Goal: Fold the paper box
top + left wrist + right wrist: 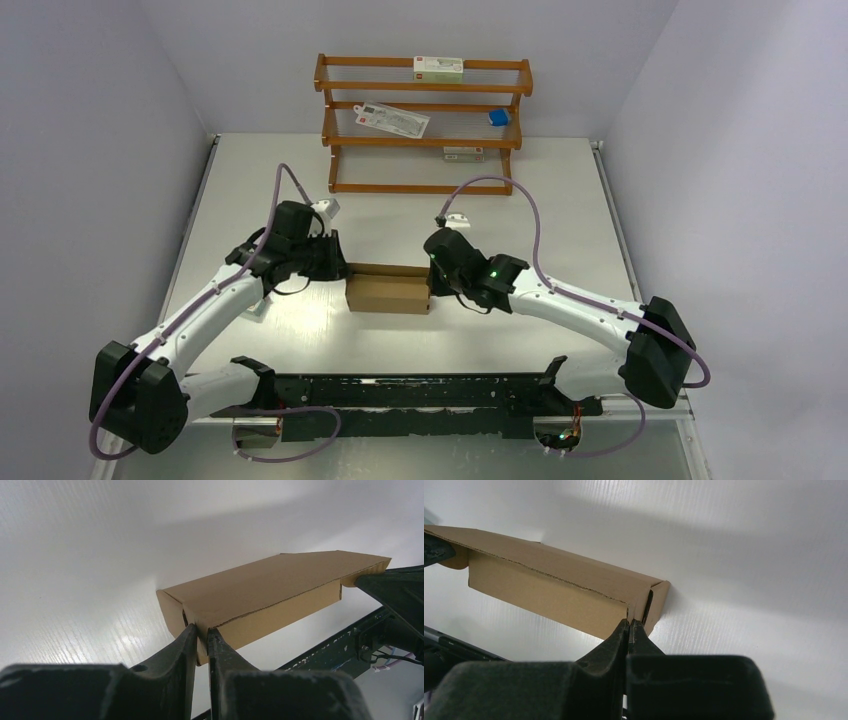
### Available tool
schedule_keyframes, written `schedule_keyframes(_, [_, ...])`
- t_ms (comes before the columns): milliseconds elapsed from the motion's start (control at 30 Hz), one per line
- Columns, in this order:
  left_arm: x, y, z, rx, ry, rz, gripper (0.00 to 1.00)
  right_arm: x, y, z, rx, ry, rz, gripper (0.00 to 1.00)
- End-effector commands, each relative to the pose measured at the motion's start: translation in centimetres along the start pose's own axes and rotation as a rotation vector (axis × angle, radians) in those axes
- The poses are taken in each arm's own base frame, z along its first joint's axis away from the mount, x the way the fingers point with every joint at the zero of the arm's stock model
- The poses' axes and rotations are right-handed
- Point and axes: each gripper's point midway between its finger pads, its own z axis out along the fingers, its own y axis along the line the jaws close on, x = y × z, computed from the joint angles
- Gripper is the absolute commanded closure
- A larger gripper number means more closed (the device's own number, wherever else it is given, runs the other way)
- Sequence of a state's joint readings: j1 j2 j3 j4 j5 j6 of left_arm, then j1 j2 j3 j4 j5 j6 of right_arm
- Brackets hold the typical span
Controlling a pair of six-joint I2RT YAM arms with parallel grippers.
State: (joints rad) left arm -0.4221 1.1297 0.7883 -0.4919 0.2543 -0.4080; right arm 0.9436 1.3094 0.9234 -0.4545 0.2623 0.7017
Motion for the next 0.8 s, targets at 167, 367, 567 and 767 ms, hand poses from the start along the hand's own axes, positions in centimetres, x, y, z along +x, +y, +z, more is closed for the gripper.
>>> schedule_keyframes(167, [0.4,-0.7,-0.4,0.003,0.0,0.013,0.81,1.7,-0.4,0.2,0.01,0.023,-0.038,1.0])
schedule_keyframes(367, [0.4,-0.3,-0.7,-0.022,0.004,0.03,0.81,1.9,-0.8,0.2,0.017,0.02,-0.058,1.0])
schedule_keyframes(567, [0.2,-0.4,-1.0,-0.029,-0.01,0.023,0.81,2.1,-1.1,0.1,0.021,0.015,-0.053,1.0])
schedule_keyframes(767, [1.6,-0.3,-0.5,-0.031,0.001,0.005,0.81,2.3,-1.1,0.1,0.013,-0.007,-0.053,1.0])
